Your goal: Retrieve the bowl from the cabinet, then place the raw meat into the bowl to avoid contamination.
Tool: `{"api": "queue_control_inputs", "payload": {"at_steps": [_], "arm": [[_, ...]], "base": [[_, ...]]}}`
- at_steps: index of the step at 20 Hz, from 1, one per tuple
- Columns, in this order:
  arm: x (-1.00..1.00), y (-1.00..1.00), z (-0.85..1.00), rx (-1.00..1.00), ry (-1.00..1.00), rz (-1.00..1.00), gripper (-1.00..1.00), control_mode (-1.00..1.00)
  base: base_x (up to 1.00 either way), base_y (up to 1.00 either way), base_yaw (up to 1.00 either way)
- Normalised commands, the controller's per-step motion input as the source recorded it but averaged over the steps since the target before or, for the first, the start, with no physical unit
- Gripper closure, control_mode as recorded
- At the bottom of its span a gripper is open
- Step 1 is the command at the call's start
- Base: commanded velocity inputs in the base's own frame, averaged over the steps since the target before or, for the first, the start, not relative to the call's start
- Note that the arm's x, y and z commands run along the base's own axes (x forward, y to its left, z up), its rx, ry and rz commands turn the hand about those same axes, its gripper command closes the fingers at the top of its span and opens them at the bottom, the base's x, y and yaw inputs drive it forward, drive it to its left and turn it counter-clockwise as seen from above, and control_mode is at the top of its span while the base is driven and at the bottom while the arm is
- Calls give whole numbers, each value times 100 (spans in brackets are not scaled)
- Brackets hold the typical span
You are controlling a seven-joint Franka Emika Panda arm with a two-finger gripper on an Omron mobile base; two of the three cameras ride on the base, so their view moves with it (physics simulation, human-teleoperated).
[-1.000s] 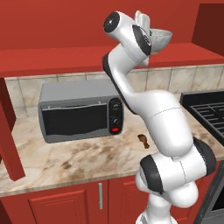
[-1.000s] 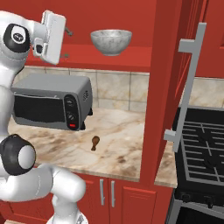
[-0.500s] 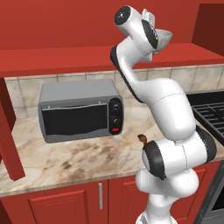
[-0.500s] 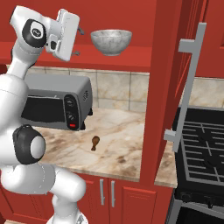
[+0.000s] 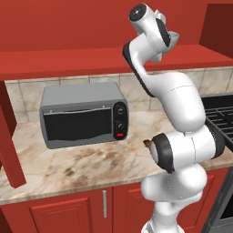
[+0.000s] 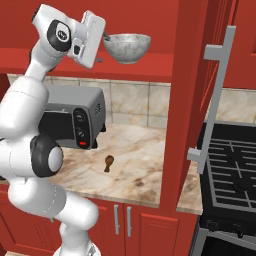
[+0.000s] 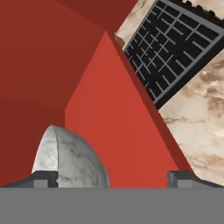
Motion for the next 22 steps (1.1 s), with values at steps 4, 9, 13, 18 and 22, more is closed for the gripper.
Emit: {"api": "queue_control_inputs", "payload": {"at_steps": [4, 9, 13, 18, 22], "arm": [[27, -1, -10, 0, 0, 1, -100, -100], [35, 0, -7, 0, 0, 2, -100, -100], [38, 0, -2, 0, 0, 2, -100, -100], [40, 0, -4, 0, -3, 2, -100, -100], [37, 3, -7, 0, -4, 0, -100, -100]], "base": [[0, 0, 0], [0, 0, 0], [0, 0, 0], [0, 0, 0], [0, 0, 0]]}}
